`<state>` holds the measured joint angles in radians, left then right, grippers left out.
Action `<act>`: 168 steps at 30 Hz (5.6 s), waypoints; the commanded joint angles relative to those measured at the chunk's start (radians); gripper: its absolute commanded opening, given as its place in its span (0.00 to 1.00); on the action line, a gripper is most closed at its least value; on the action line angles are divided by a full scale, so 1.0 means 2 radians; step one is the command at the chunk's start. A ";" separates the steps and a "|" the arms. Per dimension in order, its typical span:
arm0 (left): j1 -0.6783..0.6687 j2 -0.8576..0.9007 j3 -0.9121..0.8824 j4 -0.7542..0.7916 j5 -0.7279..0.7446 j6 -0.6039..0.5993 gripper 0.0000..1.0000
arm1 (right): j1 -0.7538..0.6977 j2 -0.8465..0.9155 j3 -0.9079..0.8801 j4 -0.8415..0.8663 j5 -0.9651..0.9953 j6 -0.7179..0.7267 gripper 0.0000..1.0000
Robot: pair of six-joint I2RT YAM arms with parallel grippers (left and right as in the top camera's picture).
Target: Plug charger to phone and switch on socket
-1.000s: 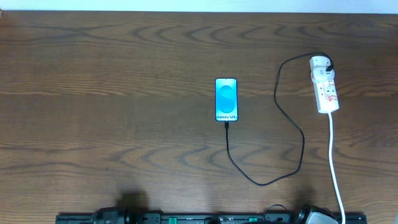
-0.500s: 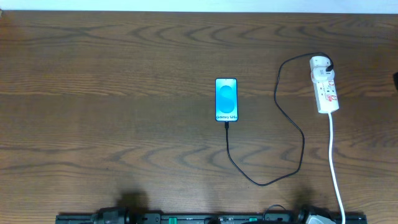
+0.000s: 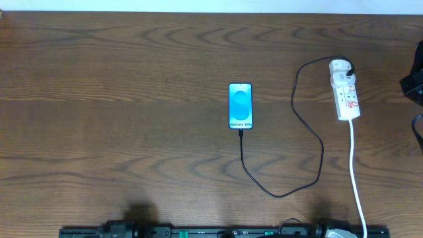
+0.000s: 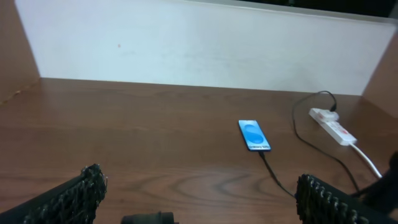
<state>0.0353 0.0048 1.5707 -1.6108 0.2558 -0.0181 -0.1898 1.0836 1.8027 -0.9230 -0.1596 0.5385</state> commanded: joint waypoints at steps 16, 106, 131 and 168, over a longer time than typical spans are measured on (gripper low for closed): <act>-0.005 0.000 -0.061 0.114 0.006 0.005 0.99 | 0.011 -0.035 0.001 0.000 0.016 -0.010 0.06; 0.000 -0.002 -0.783 0.778 -0.050 0.013 1.00 | 0.060 -0.091 0.001 0.022 0.024 0.000 0.31; 0.002 0.000 -0.783 0.778 -0.050 0.008 0.99 | 0.060 -0.102 0.001 0.020 0.018 0.017 0.31; 0.002 0.000 -0.783 0.773 -0.095 -0.010 0.99 | 0.060 -0.118 0.001 0.030 0.018 0.019 0.34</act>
<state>0.0326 0.0109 0.0185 -0.0277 0.0681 -0.0513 -0.0746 0.8497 1.8023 -0.8696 -0.1162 0.5697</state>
